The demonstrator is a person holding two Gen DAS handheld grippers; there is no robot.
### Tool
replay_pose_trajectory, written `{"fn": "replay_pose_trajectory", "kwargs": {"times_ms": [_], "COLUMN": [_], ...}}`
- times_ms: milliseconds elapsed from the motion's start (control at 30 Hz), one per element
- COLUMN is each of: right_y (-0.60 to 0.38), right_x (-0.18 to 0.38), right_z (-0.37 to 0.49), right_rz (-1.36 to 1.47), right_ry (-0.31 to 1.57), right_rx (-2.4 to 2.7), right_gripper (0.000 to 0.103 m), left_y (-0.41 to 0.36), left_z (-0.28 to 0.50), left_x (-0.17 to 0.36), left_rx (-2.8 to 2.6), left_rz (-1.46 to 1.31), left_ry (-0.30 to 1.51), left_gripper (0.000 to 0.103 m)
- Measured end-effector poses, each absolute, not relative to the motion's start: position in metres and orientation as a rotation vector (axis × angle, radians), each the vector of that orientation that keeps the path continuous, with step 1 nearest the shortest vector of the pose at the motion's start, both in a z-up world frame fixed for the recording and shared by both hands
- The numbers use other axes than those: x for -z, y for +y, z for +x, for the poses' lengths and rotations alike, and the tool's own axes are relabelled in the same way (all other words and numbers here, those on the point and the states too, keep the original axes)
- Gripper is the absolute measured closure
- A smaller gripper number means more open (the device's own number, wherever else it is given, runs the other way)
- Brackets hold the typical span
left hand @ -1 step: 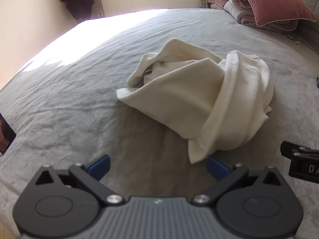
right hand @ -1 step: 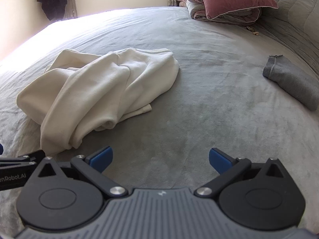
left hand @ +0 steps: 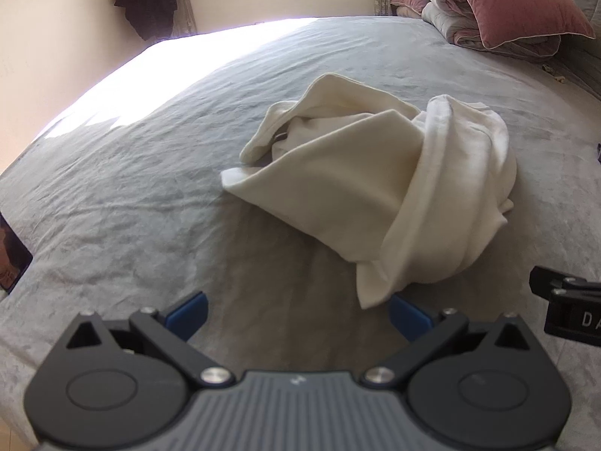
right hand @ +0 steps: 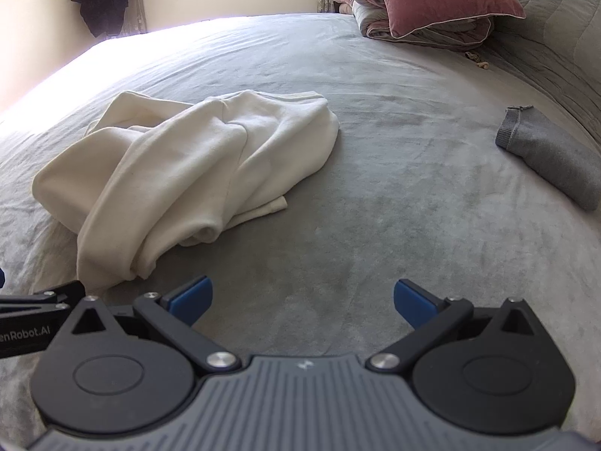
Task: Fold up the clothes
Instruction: 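Move both grippers toward the crumpled white sweatshirt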
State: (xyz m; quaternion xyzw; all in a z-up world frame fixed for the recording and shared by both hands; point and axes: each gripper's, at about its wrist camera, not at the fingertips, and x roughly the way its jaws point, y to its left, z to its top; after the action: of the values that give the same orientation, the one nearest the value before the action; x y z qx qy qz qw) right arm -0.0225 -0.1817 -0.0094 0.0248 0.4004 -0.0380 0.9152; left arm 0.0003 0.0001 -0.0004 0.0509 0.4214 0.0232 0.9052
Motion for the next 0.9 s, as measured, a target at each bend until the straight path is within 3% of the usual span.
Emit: {"fn": "replay_pose_trajectory", "kwargs": {"times_ms": [900], "right_y": [-0.185], "right_x": [0.019], "right_z": [-0.017], "right_rz": [0.038], "right_ry": [0.845], "right_rx": [0.126], "right_gripper": [0.000], "left_y": [0.016], "left_z": [0.010], "left_x": [0.009], "left_rx": [-0.036], "left_rz": [0.020], "left_ry": [0.984], "left_gripper": [0.000]}}
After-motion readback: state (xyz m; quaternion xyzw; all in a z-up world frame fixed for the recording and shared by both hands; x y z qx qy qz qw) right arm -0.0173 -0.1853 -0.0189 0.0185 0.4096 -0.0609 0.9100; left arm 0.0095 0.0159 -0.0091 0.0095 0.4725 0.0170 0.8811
